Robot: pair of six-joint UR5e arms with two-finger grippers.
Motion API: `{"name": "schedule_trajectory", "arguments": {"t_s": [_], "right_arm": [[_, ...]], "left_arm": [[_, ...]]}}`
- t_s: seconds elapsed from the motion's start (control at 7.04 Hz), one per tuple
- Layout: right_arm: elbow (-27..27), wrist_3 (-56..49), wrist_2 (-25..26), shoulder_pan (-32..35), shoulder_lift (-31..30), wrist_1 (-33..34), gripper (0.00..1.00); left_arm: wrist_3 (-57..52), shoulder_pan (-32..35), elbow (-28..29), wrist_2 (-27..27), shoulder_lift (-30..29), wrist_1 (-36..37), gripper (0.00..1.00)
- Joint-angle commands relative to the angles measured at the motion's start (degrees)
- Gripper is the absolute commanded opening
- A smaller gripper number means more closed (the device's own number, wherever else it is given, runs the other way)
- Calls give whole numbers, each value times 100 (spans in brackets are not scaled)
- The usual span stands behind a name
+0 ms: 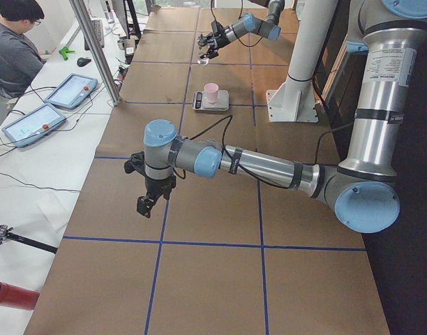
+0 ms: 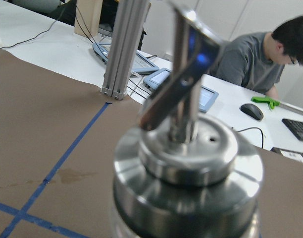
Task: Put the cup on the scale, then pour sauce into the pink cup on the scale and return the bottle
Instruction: 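Turn the bottle upright and carry it back with the right gripper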
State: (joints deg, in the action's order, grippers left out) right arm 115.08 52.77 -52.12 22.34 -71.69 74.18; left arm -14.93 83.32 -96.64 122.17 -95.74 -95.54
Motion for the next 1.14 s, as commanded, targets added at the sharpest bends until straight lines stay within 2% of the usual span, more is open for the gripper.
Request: {"name": "schedule_trajectory", "arguments": {"t_s": [0.0, 0.14, 0.28, 0.57, 0.71, 0.99], "right_arm": [[49, 1291, -667, 516, -710, -452, 0], [-20, 1585, -877, 570, -1141, -1432, 0], [-230, 1614, -922, 605, -1337, -1946, 0], [-774, 1877, -870, 605, -1531, -2257, 0], [-864, 1869, -757, 597, -1776, -2502, 0], [-847, 1843, -536, 544, -1989, -2514, 0]], "left_arm": [[7, 0, -21, 0, -32, 0, 100], [7, 0, -91, 0, -32, 0, 100], [7, 0, -144, -9, -32, 9, 100], [287, 0, -153, -18, -76, 9, 100], [289, 0, -153, -26, -76, 0, 100], [289, 0, -144, -26, -76, 0, 100]]}}
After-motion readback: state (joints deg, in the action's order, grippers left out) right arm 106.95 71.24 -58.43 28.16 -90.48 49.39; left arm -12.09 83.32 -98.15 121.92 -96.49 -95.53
